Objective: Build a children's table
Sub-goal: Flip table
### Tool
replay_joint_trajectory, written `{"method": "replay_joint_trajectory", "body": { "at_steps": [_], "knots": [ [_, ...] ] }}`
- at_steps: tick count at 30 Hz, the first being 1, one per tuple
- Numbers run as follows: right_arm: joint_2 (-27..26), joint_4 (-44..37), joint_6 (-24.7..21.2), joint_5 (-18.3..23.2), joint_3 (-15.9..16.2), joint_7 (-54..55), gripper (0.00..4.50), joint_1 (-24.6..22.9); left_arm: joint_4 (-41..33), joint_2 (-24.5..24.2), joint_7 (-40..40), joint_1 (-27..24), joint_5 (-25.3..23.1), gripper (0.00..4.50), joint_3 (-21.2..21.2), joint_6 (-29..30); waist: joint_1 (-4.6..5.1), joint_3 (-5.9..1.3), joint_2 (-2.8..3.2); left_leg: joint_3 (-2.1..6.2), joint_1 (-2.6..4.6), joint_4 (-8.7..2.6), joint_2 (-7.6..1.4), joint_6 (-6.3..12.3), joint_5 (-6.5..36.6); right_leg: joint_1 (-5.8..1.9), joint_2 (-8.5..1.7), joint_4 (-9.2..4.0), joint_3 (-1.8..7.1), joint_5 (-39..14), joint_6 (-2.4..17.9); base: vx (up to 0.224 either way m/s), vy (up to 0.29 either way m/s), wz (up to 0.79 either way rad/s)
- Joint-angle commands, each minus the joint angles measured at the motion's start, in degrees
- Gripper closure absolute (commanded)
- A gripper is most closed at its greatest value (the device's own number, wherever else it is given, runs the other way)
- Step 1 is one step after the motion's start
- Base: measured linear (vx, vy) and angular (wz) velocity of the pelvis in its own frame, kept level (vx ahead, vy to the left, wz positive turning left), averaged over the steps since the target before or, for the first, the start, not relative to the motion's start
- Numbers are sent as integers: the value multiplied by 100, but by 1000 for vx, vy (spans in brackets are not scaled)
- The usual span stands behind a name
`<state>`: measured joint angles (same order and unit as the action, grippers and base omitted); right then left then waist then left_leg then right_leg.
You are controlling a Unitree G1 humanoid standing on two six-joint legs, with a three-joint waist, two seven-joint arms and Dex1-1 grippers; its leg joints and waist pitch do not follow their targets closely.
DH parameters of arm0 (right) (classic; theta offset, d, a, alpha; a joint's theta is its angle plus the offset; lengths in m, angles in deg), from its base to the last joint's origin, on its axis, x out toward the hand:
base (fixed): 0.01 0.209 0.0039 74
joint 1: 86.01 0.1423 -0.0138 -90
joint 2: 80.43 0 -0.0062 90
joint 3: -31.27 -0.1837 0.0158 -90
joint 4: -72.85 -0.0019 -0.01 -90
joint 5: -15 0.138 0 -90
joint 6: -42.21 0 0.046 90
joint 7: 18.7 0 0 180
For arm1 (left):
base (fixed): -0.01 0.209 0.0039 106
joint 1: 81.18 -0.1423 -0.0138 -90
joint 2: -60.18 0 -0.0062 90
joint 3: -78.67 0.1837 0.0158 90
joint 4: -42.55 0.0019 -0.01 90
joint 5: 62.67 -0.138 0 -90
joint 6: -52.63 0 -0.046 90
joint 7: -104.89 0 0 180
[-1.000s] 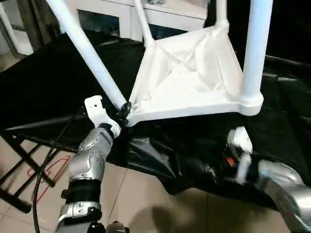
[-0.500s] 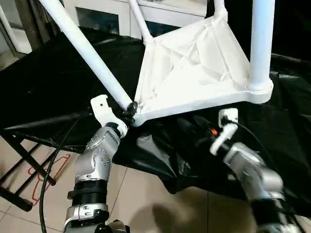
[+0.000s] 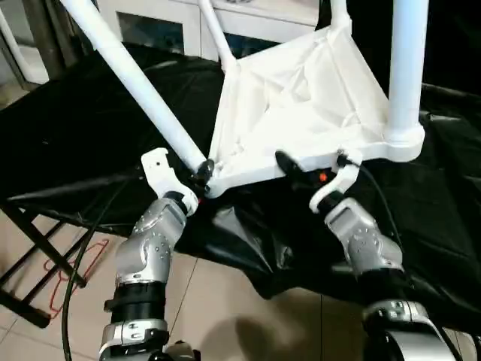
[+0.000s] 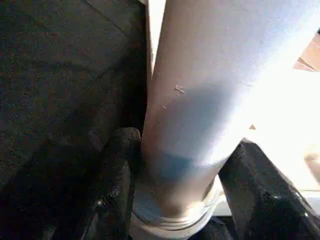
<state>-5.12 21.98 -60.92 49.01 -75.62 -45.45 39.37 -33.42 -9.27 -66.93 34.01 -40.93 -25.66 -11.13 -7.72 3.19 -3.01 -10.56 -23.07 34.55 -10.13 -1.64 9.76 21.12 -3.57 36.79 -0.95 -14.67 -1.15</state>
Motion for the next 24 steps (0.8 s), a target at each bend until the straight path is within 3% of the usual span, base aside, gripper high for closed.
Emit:
{"method": "replay_joint_trajectory", "body": {
  "at_steps": [1,5,7,14,16,23,24],
  "knots": [
    [17,317,131,225,-344,96,0,275,-190,155,172,-46,302,226,140,175,35,-421,-15,92,203,-346,-315,236,159,-205,-435,-304,157,1282,1337,0,0,0],
    [-15,656,166,489,-661,95,0,540,-256,169,202,-109,266,226,219,240,77,-420,-29,88,183,-343,-308,304,154,-211,-439,-302,155,1263,1366,0,0,0],
    [-4,886,119,592,-796,153,37,684,-277,145,225,-115,226,226,265,251,100,-431,-44,84,175,-325,-300,385,20,-216,-431,-284,149,1410,1393,0,0,0],
    [14,1244,125,637,-959,99,89,849,-315,138,196,-134,214,226,301,271,116,-424,-40,73,175,-322,-308,443,46,-196,-431,-297,146,1243,1456,0,0,0],
    [27,1315,143,626,-994,41,123,882,-322,126,195,-140,202,226,322,278,113,-432,-16,74,177,-315,-306,446,13,-196,-428,-285,147,1285,1464,0,0,0],
    [87,1445,174,635,-1076,-4,171,968,-327,132,213,-143,179,226,338,304,111,-433,-30,68,179,-314,-311,466,23,-194,-431,-289,146,1282,1496,0,0,0],
    [95,1453,184,616,-1070,-6,171,974,-317,130,214,-139,174,226,342,304,112,-431,12,73,178,-316,-311,452,33,-187,-432,-287,145,1261,1500,0,0,0]
  ]
}}
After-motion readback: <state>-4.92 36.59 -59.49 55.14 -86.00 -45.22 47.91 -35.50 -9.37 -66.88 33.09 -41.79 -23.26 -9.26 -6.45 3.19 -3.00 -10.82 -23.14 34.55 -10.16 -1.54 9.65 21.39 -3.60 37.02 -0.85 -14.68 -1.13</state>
